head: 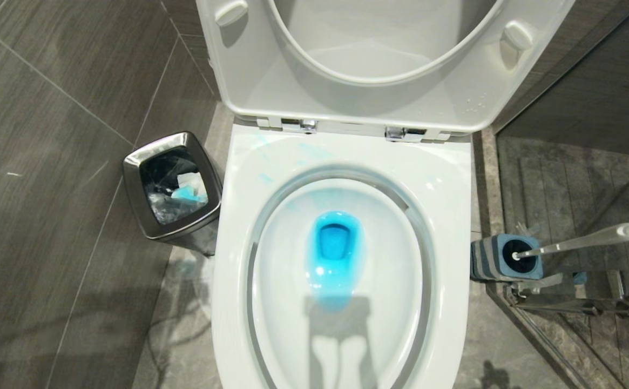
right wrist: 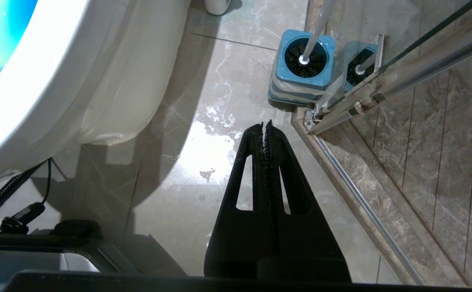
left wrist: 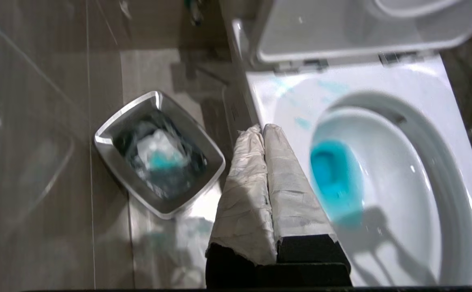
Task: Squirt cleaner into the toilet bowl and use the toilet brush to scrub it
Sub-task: Flush the toilet
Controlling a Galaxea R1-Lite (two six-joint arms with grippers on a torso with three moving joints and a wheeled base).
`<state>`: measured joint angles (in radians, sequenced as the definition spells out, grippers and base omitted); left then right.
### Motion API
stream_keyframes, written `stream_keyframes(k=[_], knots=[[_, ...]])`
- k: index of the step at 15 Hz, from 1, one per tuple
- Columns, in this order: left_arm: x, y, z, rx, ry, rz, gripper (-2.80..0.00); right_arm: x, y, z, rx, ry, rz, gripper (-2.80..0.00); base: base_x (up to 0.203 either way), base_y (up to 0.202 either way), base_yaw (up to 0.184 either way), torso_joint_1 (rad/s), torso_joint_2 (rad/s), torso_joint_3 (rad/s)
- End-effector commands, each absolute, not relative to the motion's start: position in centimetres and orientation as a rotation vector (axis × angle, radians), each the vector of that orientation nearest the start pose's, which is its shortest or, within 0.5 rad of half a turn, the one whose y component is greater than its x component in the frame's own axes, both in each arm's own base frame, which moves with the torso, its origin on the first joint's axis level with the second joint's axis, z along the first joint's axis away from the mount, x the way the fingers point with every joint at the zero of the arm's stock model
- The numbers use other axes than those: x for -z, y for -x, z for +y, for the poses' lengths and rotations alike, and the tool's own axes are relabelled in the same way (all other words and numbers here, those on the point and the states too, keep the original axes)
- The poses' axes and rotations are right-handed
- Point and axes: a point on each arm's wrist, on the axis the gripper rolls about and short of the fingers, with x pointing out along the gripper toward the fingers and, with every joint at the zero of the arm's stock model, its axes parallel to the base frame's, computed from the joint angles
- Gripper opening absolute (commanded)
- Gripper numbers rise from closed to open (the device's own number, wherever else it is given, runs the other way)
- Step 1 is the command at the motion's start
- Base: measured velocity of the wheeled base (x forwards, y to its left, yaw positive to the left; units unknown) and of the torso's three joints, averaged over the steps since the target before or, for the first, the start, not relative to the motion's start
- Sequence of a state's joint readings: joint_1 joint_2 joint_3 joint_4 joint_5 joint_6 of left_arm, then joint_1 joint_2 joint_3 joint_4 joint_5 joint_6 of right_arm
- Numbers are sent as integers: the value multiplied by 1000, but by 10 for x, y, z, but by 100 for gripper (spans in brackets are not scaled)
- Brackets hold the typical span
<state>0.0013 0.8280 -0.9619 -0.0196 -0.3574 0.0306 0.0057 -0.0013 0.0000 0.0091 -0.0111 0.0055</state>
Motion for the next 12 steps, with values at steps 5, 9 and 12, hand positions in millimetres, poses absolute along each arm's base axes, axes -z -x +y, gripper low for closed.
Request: stream_keyframes(k=[5, 9, 12], knots=[[-388, -176, -6, 278, 48, -206, -280, -75, 23, 0, 5, -6, 9, -280, 0, 0, 0, 0, 0, 0], [-408, -193, -13, 307, 92, -302, -280, -75, 23, 0, 5, -6, 9, -280, 0, 0, 0, 0, 0, 0], [-417, -187, -27, 388, 139, -330, -280, -75, 23, 0, 5, -6, 9, -280, 0, 0, 0, 0, 0, 0]])
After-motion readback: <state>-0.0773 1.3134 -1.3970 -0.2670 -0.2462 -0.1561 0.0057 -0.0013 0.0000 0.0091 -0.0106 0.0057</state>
